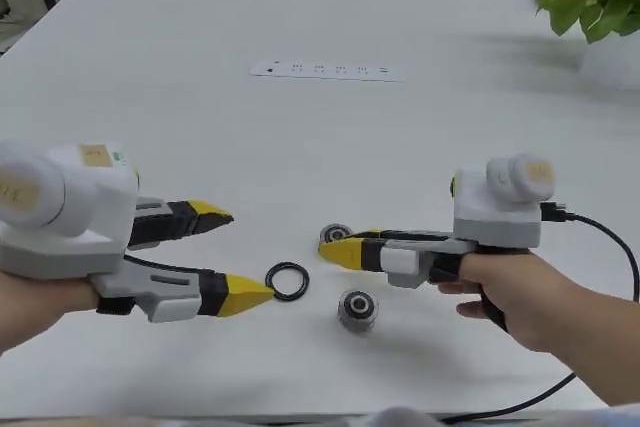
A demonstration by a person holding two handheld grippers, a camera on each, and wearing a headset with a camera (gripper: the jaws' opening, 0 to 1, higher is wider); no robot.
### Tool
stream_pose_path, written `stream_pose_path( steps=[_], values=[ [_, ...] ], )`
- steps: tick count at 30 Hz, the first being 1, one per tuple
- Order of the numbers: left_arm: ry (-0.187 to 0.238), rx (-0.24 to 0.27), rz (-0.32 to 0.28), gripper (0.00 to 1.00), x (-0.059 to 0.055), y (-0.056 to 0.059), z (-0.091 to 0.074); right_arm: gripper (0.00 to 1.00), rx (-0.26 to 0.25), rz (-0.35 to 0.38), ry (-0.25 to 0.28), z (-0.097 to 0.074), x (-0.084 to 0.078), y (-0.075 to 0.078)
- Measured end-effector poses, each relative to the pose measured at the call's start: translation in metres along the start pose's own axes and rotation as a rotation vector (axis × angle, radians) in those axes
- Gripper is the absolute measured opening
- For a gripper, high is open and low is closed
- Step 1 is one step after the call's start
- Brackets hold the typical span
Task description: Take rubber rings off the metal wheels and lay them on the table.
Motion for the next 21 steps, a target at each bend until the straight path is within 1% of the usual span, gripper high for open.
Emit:
stream_pose_path(
  steps=[2, 4, 6, 8, 11, 14, 17, 19, 21],
  values=[
    [0.000, 0.005, -0.005, 0.62, 0.001, 0.000, -0.002, 0.40, -0.011, -0.027, 0.003, -0.007, 0.000, -0.003],
    [0.003, 0.010, -0.008, 0.62, 0.002, 0.001, -0.004, 0.44, -0.020, -0.042, 0.021, -0.014, 0.001, -0.006],
    [0.010, 0.016, -0.010, 0.62, 0.004, 0.002, -0.006, 0.49, -0.028, -0.054, 0.032, -0.020, 0.001, -0.008],
    [0.017, 0.023, -0.012, 0.62, 0.006, 0.003, -0.009, 0.55, -0.048, -0.085, 0.042, -0.028, 0.002, -0.009],
    [0.027, 0.031, -0.007, 0.63, 0.008, 0.004, -0.011, 0.63, -0.081, -0.133, 0.043, -0.039, 0.001, -0.009],
    [0.031, 0.040, -0.005, 0.64, 0.007, 0.006, -0.013, 0.68, -0.098, -0.161, 0.042, -0.048, -0.002, -0.011],
    [0.026, 0.046, 0.004, 0.66, 0.007, 0.008, -0.016, 0.73, -0.110, -0.183, 0.041, -0.056, -0.006, -0.012],
    [0.017, 0.049, 0.013, 0.69, 0.008, 0.010, -0.017, 0.76, -0.118, -0.214, 0.026, -0.061, -0.009, -0.013],
    [0.019, 0.053, 0.027, 0.71, 0.010, 0.012, -0.020, 0.78, -0.136, -0.251, 0.012, -0.067, -0.012, -0.011]
  ],
)
Point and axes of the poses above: the centre of the closed fingertips' face, and the gripper's own axes: z roughly forward along the fingers, y roughly to its right, x roughly out of its top, the point moved 2 cm from there along -z, roughly backward along the fingers, and after that the axes turned 1 degree about x, right-handed, at the moved point
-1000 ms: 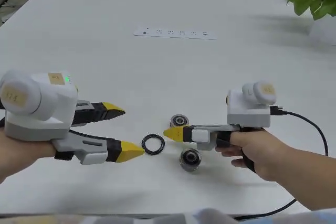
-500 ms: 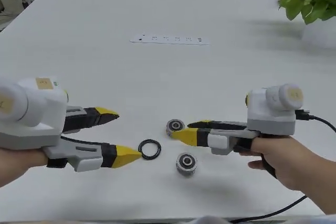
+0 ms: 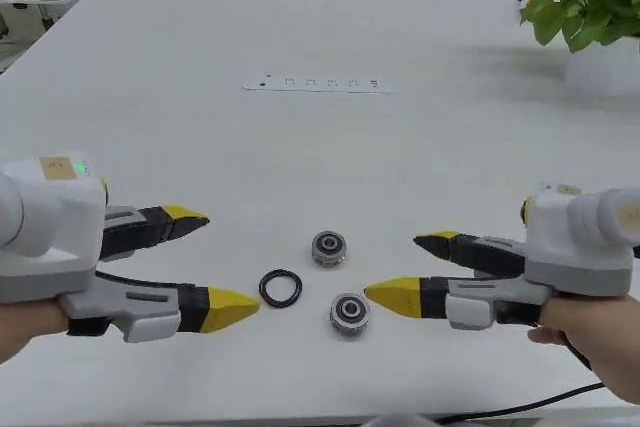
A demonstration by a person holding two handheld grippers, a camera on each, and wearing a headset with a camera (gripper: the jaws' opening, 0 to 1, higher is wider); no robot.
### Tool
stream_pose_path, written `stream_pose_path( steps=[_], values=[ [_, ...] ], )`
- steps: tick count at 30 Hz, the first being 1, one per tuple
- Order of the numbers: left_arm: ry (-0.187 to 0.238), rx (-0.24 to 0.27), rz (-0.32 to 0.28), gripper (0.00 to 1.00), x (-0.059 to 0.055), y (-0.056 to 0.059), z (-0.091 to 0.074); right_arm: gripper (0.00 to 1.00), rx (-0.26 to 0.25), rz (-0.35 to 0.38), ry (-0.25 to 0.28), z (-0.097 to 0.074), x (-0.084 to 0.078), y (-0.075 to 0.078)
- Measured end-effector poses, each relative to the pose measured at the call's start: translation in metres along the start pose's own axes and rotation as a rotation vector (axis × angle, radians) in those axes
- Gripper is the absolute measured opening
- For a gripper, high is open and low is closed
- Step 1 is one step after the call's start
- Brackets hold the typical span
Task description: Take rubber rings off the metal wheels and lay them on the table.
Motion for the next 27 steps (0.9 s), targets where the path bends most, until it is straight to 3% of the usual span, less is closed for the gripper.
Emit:
stream_pose_path(
  steps=[5, 10, 22, 27],
  values=[
    [0.017, 0.009, 0.011, 0.73, 0.005, 0.003, -0.005, 0.86, -0.023, -0.038, 0.000, -0.012, -0.003, 0.000],
    [0.021, 0.016, 0.009, 0.76, 0.005, 0.007, -0.008, 0.90, -0.045, -0.103, -0.036, -0.021, -0.010, -0.004],
    [0.054, 0.056, 0.006, 0.80, 0.009, 0.011, -0.023, 0.95, -0.085, -0.170, -0.067, -0.040, -0.019, -0.012],
    [0.052, 0.072, -0.003, 0.81, 0.004, 0.010, -0.028, 0.95, -0.100, -0.185, -0.079, -0.042, -0.023, -0.009]
  ],
)
Point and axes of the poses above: the centre of the closed fingertips' face, and the gripper's own axes: z roughly forward along the fingers, y roughly to its right, x roughly out of its top, the point moved 2 cm from there along -z, roughly backward along the fingers, and after that the axes turned 1 degree about x, right-handed, at the moved point
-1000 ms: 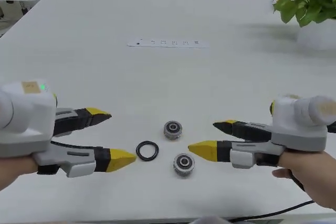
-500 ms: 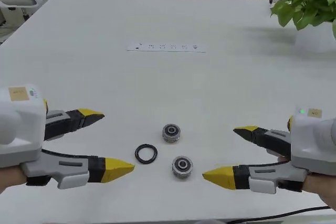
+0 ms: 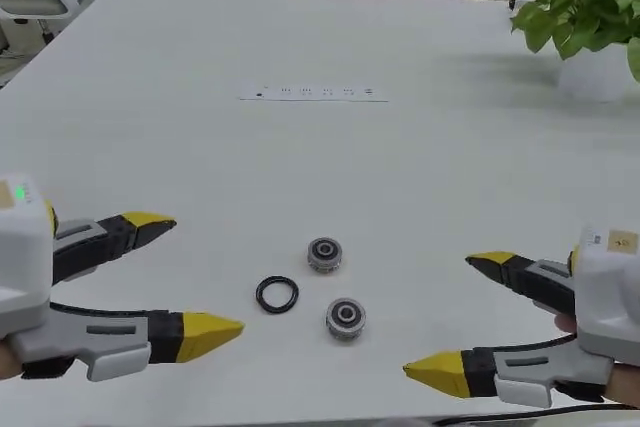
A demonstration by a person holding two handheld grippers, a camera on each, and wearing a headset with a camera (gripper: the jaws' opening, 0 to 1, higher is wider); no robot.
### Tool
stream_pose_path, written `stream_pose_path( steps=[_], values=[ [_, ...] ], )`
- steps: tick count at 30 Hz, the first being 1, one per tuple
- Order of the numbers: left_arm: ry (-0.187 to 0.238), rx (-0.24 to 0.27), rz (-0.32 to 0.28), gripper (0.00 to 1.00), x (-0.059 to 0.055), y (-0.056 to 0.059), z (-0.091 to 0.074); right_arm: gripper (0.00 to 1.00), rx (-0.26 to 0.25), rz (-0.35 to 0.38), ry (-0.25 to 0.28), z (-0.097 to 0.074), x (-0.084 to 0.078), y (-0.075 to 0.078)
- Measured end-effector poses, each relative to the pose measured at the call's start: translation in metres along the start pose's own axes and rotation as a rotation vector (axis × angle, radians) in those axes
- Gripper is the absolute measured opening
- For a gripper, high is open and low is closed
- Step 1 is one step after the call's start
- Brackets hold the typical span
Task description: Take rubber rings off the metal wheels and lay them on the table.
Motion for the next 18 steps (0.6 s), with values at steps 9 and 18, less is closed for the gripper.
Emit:
stream_pose_path(
  steps=[9, 18],
  values=[
    [-0.018, 0.010, 0.013, 0.81, -0.0074, 0.0000, -0.0008, 0.94, -0.010, 0.007, -0.001, -0.0041, -0.0021, 0.0031],
    [-0.024, 0.014, 0.017, 0.81, -0.0095, -0.0004, -0.0002, 0.94, -0.017, 0.022, 0.005, -0.0065, -0.0034, 0.0034]
  ],
)
Point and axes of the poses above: the centre of the closed fingertips' face, and the gripper's own axes: z roughly forward along the fingers, y roughly to its right, x roughly out of its top, the point moved 2 cm from there along -z, roughly backward along the fingers, and after that the axes turned 1 degree about x, right-handed, at the moved point
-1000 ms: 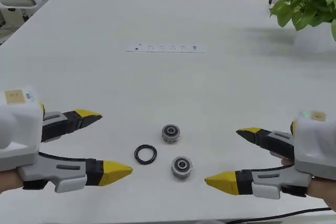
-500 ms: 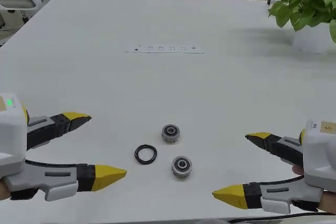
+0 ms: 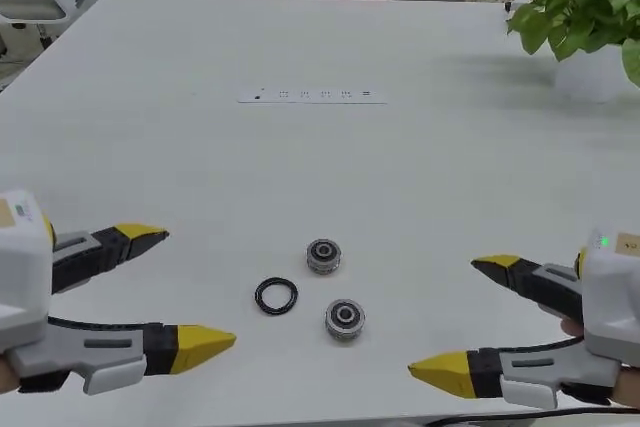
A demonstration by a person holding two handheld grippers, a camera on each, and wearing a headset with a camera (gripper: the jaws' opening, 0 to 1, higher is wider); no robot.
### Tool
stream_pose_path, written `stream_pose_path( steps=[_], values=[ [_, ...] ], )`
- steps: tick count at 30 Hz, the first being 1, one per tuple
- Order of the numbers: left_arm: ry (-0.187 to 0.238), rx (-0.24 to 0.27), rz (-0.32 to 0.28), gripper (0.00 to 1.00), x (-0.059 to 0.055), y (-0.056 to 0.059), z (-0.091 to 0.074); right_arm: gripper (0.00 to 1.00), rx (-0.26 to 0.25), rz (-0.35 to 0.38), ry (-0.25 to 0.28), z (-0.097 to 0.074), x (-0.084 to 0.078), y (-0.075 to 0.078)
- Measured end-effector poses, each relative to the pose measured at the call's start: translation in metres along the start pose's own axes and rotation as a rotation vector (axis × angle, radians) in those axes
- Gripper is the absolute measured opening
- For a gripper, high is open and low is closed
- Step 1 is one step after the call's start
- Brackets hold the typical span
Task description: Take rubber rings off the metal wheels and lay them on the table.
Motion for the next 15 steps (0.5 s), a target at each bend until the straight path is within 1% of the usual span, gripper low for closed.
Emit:
stream_pose_path(
  steps=[6, 15],
  values=[
    [-0.008, -0.005, -0.001, 0.81, -0.0020, 0.0009, 0.0011, 0.93, -0.004, -0.003, -0.009, 0.0004, -0.0019, 0.0009],
    [-0.010, -0.009, -0.003, 0.81, -0.0024, 0.0025, 0.0017, 0.93, -0.006, -0.005, -0.006, 0.0005, 0.0000, 0.0002]
  ],
)
Point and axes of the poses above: the centre of the closed fingertips' face, and the gripper's own axes: z roughly forward along the fingers, y roughly to its right, x roughly out of its top, the point moved 2 cm from there along -z, roughly backward along the fingers, and after that the axes turned 1 degree about x, right-handed, at the moved point
